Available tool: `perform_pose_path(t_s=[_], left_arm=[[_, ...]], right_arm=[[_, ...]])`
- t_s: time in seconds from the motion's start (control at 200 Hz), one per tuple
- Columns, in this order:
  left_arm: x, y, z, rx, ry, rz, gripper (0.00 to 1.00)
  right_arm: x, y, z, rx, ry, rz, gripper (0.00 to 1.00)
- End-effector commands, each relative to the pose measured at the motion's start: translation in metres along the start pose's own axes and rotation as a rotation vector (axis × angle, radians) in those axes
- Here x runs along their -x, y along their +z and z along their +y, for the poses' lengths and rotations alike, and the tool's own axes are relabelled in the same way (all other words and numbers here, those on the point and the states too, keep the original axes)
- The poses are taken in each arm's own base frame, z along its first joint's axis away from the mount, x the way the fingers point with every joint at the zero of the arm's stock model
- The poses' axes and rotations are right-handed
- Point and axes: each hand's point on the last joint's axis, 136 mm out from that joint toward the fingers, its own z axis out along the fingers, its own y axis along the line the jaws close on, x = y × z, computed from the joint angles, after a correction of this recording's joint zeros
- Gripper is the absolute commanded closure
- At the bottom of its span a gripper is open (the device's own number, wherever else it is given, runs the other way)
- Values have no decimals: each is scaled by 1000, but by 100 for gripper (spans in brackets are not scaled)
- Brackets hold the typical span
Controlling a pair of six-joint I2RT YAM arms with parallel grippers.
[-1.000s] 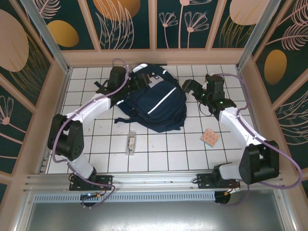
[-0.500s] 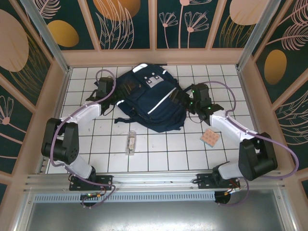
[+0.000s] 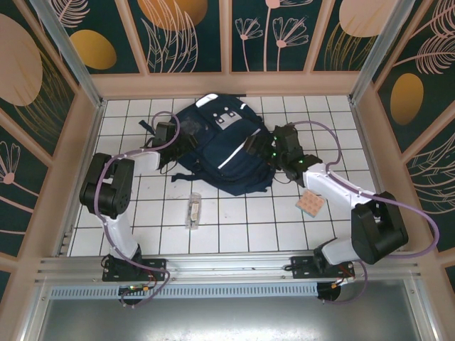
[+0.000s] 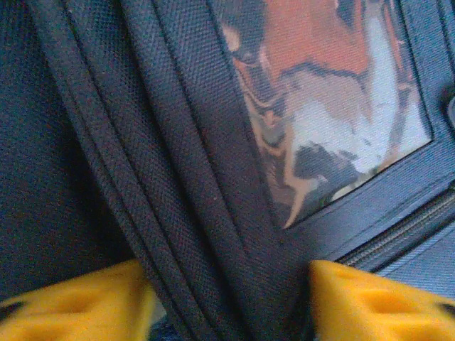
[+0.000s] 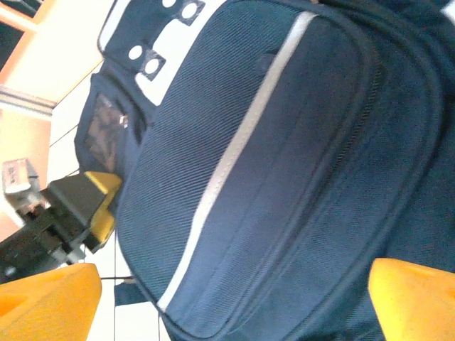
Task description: Pack books, pencil case, and school supplies into a backpack
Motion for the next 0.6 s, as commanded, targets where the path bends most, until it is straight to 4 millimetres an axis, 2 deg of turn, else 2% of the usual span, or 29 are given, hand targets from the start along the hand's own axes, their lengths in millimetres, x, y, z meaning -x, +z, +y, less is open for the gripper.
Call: perform_pose_path(t_s=[0.0, 0.025, 0.045, 0.11, 0.25, 0.33, 0.385, 0.48, 0.595], left_arm=[[-46, 22, 12, -56, -107, 147, 80], [-45, 23, 5, -86, -128, 148, 86], [-52, 22, 9, -91, -150, 161, 90], [-58, 19, -2, -152, -204, 164, 100], [-65, 0, -35, -248, -261, 133, 100], [-67, -8, -49, -260, -260, 104, 100], [-67, -12, -54, -262, -267, 89, 100], [-67, -19, -57, -286, -304, 76, 100], [-74, -27, -60, -315, -324, 96, 100]], right_arm=[[-2, 0, 28, 44, -44, -17, 6], [-6, 1, 32, 52, -52, -8, 7], [-10, 2, 36, 59, -58, 1, 8], [-23, 6, 48, 89, -75, 30, 9], [-53, 19, 74, 189, -56, 119, 22], [-72, 34, 77, 198, -43, 189, 27], [-84, 47, 71, 178, -30, 234, 31], [-96, 69, 45, 90, 8, 270, 31], [-84, 85, 6, -33, 38, 216, 30]])
